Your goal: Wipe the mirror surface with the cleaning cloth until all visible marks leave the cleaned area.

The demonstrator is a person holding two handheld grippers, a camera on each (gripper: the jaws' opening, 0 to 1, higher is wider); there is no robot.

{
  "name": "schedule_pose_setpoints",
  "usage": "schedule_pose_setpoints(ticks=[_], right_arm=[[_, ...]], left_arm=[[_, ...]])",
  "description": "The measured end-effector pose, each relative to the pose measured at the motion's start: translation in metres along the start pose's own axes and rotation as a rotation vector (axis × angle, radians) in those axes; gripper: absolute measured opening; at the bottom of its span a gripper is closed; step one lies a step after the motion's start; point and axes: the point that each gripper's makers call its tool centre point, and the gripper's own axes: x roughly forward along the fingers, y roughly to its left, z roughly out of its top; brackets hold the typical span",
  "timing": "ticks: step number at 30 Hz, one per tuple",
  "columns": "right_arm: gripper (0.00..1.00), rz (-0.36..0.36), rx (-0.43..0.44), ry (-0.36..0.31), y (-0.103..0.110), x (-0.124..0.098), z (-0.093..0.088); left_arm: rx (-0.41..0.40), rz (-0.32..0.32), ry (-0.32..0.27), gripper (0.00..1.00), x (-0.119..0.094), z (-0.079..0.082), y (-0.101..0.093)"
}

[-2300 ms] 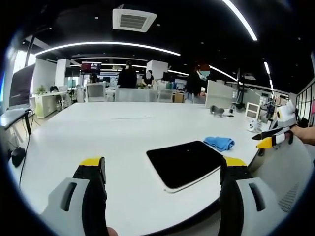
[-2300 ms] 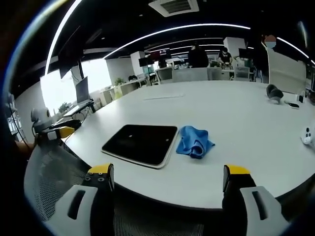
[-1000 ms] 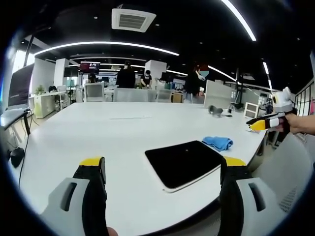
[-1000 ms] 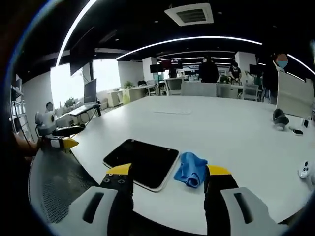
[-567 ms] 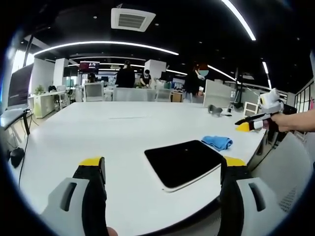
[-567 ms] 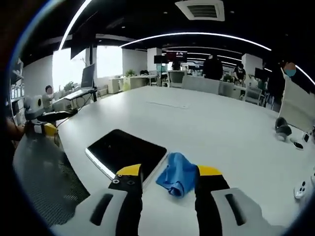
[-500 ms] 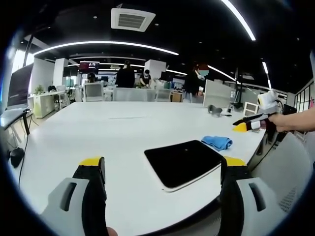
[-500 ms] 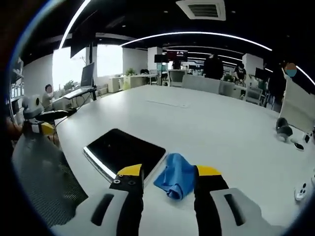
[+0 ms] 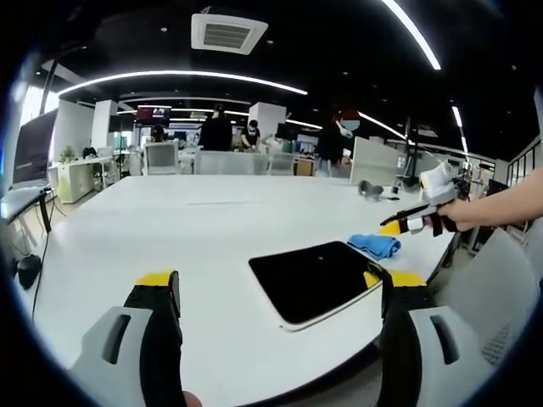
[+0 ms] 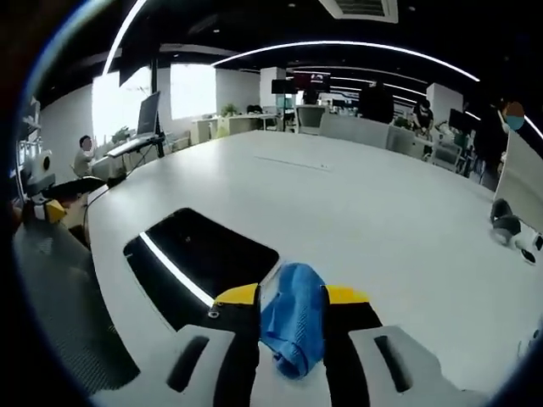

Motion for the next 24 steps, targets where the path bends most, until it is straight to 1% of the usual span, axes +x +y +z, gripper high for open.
schedule_pose_setpoints(ticks=[1,2,3,4,5,8,10,12,13,16,17,19,24], right_arm=[[0.06,0.017,0.02,0.007,0.003,0.001,-0.002],[0.0,0.015,0.019,0.021,0.003,0.003,-0.006],[0.0,0.021,0.002,0.019,0.004,0.006,-0.006],[0.0,0.004,0.002,0.035,-0.001,0.009,-0.01],[0.0,0.007,0.012,0.04,-0.001,0.011,-0.012],[0.0,-0.023,0.061,0.034,-0.008,0.014,-0.013],[0.05,-0.035,0.086,0.024,-0.011,0.015,-0.012],[0.12,-0.048,0.092,0.036,-0.015,0.016,-0.014],[0.14,-0.053,0.089,0.047,-0.016,0.017,-0.017],[0.11,-0.046,0.092,0.071,-0.016,0.018,-0.024],[0.11,-0.051,0.082,0.087,-0.017,0.019,-0.028],[0.11,-0.045,0.087,0.097,-0.016,0.02,-0.032],[0.1,-0.042,0.092,0.115,-0.013,0.023,-0.037]], left_arm=[[0.0,-0.001,0.001,0.97,0.0,0.0,0.0],[0.0,-0.001,0.001,0.97,0.0,0.0,0.0],[0.0,-0.002,0.0,0.97,0.0,0.0,0.0],[0.0,-0.002,0.001,0.97,0.0,0.0,0.0],[0.0,-0.002,0.0,0.97,0.0,0.0,0.0],[0.0,-0.004,0.002,0.98,0.0,0.0,-0.001],[0.0,-0.004,0.002,0.98,0.0,0.0,-0.001],[0.0,-0.002,0.002,0.98,0.0,0.0,0.0],[-0.001,-0.001,0.002,0.98,0.0,0.0,0.0],[0.0,-0.001,0.005,0.97,0.0,-0.001,0.0],[0.0,-0.001,0.004,0.97,0.0,-0.001,0.0],[0.0,-0.002,0.005,0.97,0.0,-0.001,0.0],[0.001,-0.006,0.008,0.98,0.001,-0.001,0.0]])
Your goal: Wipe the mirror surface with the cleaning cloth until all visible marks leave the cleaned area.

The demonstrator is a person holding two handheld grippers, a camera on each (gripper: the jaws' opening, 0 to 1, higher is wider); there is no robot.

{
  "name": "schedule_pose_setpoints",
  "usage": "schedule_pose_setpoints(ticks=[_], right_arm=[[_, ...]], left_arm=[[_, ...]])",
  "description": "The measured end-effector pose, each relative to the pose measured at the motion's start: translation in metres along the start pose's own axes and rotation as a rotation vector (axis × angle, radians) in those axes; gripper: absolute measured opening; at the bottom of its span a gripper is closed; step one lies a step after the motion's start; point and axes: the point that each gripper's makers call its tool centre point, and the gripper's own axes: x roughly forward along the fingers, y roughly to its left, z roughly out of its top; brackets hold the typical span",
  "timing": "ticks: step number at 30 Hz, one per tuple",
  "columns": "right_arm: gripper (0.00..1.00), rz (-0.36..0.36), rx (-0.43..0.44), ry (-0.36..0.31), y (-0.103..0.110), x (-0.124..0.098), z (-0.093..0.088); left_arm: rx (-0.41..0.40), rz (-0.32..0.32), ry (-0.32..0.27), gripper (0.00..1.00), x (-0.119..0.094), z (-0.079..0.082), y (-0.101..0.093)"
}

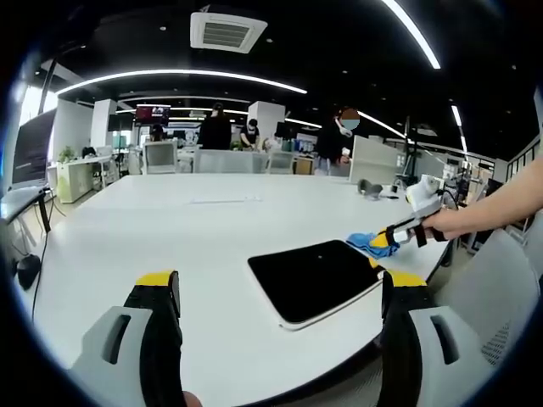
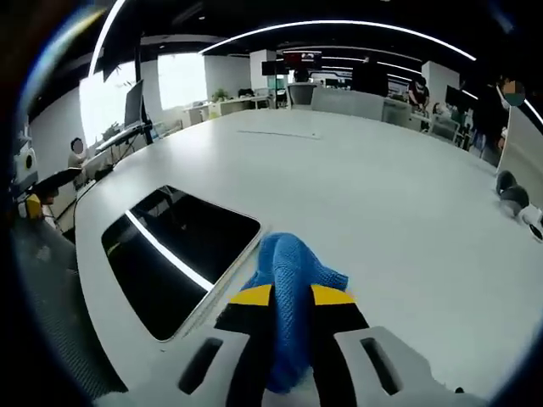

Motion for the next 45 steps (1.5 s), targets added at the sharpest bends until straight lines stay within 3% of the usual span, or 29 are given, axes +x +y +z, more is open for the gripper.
schedule_pose_setpoints(ticks=[8,19,22,26,28,36,39,45], right_arm=[[0.05,-0.008,0.021,0.014,0.003,0.004,0.001],[0.02,-0.026,-0.068,0.047,0.002,0.005,0.0],[0.01,-0.03,-0.016,0.049,0.001,0.006,0.001],[0.01,-0.041,-0.015,0.056,0.002,0.007,0.002],[0.0,-0.055,0.046,0.074,0.001,0.008,0.002],[0.0,-0.077,0.114,0.041,-0.004,0.011,0.026],[0.0,-0.034,0.21,-0.005,0.003,0.015,0.045],[0.0,0.006,0.216,-0.031,0.019,0.026,0.068]], left_arm=[[-0.001,-0.001,0.002,0.97,0.0,0.0,0.0],[-0.003,0.002,-0.002,0.96,0.0,0.0,0.001],[-0.003,0.003,-0.003,0.96,0.0,0.0,0.001],[-0.002,0.0,-0.002,0.96,0.0,0.0,0.001],[-0.003,-0.001,-0.001,0.96,0.0,0.0,0.0],[-0.003,0.0,-0.002,0.96,-0.001,0.0,-0.001],[-0.004,-0.002,-0.002,0.96,-0.001,0.0,-0.001],[-0.004,-0.002,-0.005,0.96,-0.002,0.002,-0.003]])
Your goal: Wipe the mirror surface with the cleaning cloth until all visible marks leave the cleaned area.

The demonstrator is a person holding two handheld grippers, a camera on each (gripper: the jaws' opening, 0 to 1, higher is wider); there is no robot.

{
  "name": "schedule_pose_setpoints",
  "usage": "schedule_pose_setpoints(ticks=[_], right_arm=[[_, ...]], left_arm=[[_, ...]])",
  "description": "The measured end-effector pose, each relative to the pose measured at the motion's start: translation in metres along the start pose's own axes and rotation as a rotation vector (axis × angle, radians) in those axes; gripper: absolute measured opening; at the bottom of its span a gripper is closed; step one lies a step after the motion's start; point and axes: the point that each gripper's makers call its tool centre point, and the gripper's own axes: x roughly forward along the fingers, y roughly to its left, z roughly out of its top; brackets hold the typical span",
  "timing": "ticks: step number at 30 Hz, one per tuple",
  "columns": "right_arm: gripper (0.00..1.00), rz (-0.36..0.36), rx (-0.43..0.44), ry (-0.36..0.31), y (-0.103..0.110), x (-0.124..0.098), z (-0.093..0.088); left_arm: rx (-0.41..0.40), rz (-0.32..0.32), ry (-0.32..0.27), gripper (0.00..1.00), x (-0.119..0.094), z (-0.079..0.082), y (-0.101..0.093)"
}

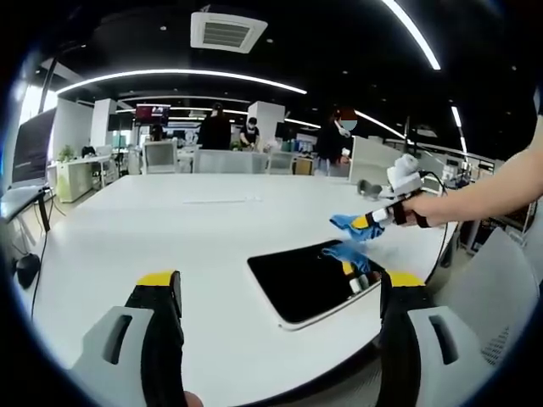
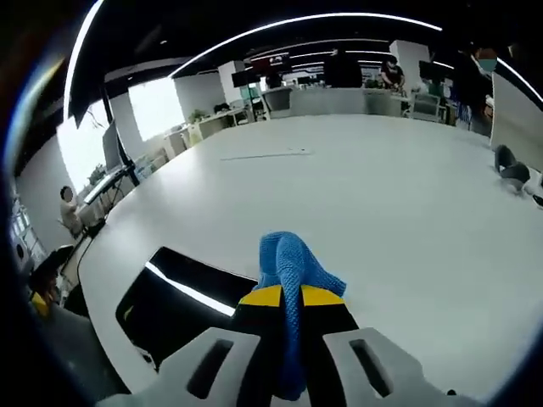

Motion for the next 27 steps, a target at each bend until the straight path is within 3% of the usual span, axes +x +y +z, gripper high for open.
schedule_pose_setpoints(ticks=[6,18,27], right_arm=[[0.0,0.019,-0.008,0.026,0.011,0.012,-0.002],[0.0,-0.011,-0.024,0.118,0.019,0.024,-0.028],[0.0,-0.041,-0.042,0.139,0.012,0.025,-0.028]], left_arm=[[0.0,0.0,0.001,0.97,0.0,0.0,-0.001],[-0.001,-0.008,0.002,0.97,0.0,0.0,-0.002],[0.0,-0.01,0.001,0.97,0.001,-0.001,-0.001]])
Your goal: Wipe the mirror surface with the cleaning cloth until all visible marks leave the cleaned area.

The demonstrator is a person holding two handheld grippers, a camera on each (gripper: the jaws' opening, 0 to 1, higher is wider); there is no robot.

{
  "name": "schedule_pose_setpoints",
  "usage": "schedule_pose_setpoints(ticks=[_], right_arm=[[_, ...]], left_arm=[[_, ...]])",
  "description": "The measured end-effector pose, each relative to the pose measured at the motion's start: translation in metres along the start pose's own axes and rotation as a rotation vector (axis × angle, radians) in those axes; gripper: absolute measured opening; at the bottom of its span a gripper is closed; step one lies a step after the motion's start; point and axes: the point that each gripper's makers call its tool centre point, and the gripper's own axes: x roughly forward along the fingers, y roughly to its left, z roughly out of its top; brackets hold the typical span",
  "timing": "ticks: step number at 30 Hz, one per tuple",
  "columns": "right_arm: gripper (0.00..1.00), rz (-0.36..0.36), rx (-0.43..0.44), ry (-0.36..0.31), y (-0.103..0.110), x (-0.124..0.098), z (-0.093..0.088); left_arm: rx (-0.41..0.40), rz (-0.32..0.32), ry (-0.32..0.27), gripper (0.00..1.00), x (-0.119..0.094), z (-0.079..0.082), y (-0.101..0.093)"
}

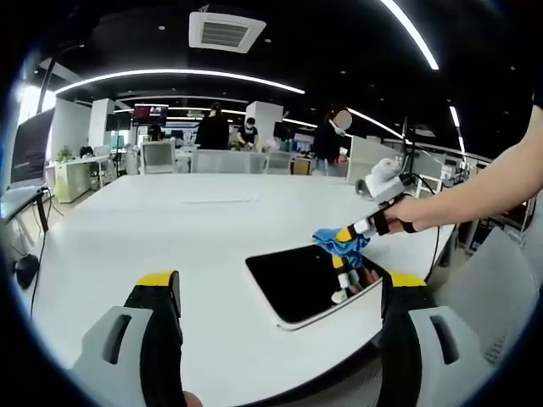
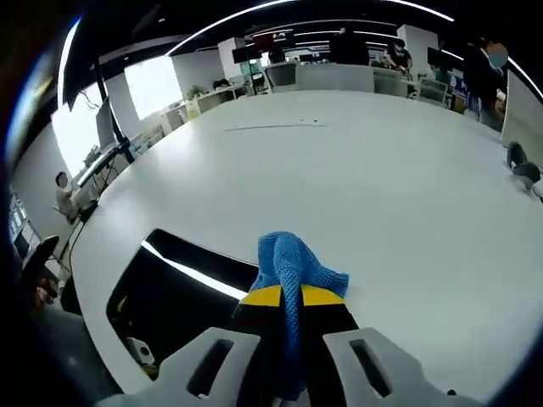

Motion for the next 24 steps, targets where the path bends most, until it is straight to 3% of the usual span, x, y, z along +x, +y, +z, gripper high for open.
schedule_pose_setpoints(ticks=[8,12,24], right_arm=[[0.0,-0.017,0.036,-0.008,0.004,0.008,0.004],[0.0,-0.006,0.031,-0.009,0.023,0.009,0.004],[0.0,0.035,0.028,0.012,0.049,0.038,0.017]], left_arm=[[0.001,-0.005,0.004,0.97,0.0,-0.001,-0.001],[0.002,-0.006,0.005,0.96,0.0,-0.001,-0.001],[0.001,0.012,-0.008,0.96,0.0,0.001,0.003]])
